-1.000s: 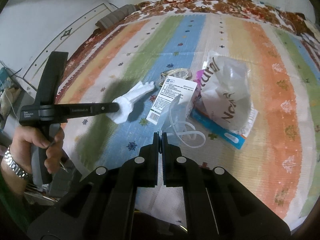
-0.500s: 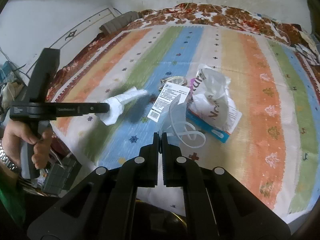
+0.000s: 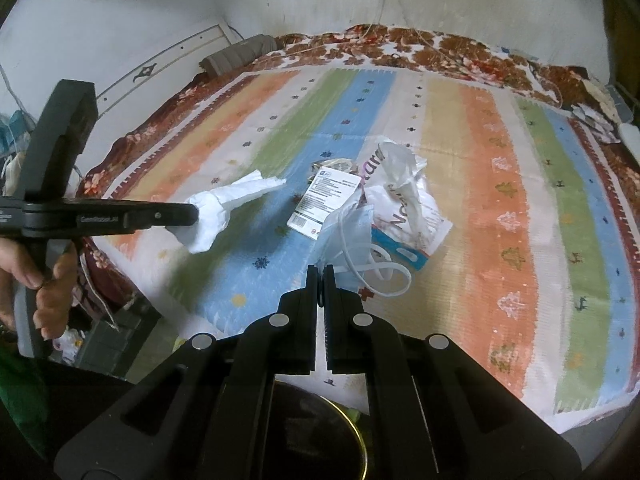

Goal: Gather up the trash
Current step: 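Carry tissue in left tool while right tool carries blue mask to bin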

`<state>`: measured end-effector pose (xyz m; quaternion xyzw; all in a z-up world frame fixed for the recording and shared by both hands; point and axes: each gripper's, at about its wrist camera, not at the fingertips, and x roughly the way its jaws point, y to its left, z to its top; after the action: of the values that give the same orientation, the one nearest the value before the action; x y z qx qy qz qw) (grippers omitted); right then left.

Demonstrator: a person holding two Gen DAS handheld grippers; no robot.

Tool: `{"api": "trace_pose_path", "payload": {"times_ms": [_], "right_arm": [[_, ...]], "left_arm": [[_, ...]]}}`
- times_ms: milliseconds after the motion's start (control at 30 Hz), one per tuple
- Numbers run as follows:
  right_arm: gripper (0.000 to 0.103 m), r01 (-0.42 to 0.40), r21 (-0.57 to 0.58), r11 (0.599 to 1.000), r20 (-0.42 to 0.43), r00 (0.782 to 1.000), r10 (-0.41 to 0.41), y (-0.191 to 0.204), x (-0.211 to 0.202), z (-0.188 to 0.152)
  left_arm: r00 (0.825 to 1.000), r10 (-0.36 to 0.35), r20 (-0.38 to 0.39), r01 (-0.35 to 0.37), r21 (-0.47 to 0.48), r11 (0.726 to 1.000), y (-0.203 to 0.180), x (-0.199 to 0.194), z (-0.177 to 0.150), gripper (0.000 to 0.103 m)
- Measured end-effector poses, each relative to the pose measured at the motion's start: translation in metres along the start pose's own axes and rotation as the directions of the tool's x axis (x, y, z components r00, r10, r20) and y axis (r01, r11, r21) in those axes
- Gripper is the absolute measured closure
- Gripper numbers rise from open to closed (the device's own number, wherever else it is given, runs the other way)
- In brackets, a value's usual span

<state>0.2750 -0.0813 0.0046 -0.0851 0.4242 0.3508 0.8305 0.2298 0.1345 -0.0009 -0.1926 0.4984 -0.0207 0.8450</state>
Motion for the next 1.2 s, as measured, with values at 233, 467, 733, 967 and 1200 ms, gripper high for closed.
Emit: {"api": "trace_pose_path", "payload": {"times_ms": [233,467,733,967,1200], "right_arm": [[0.101,0.030,-0.008,1.000,0.042,0.999,-0.030,0.002,-0.025,-0.014],[0.101,0.051,-0.001,0.999,0.079,0.996,-0.050,0.003,-0.046,-0.031],[0.101,0.066,-0.007,0.998,0.130,0.989,-0.065,0.007,-0.066,-0.050],[0.101,0.063,-0.024,0.998,0.151,0.987,-0.059,0.016,-0.081,-0.075],[0.101,0.043,-0.039,0.998,0.139,0.990,-0.038,0.027,-0.092,-0.102]], "left_arm": [[0.999,-0.012,0.039,0.011,0.006,1.000,-0.016,-0.021,-0.018,0.100],[0.995,-0.020,0.093,0.019,0.007,1.000,-0.031,-0.042,-0.041,0.100],[0.990,-0.034,0.134,0.031,0.025,0.999,-0.050,-0.055,-0.067,0.100],[0.989,-0.022,0.147,0.013,0.060,0.998,-0.064,-0.059,-0.092,0.100],[0.989,-0.032,0.142,0.019,0.091,0.996,-0.074,-0.061,-0.120,0.100]]}}
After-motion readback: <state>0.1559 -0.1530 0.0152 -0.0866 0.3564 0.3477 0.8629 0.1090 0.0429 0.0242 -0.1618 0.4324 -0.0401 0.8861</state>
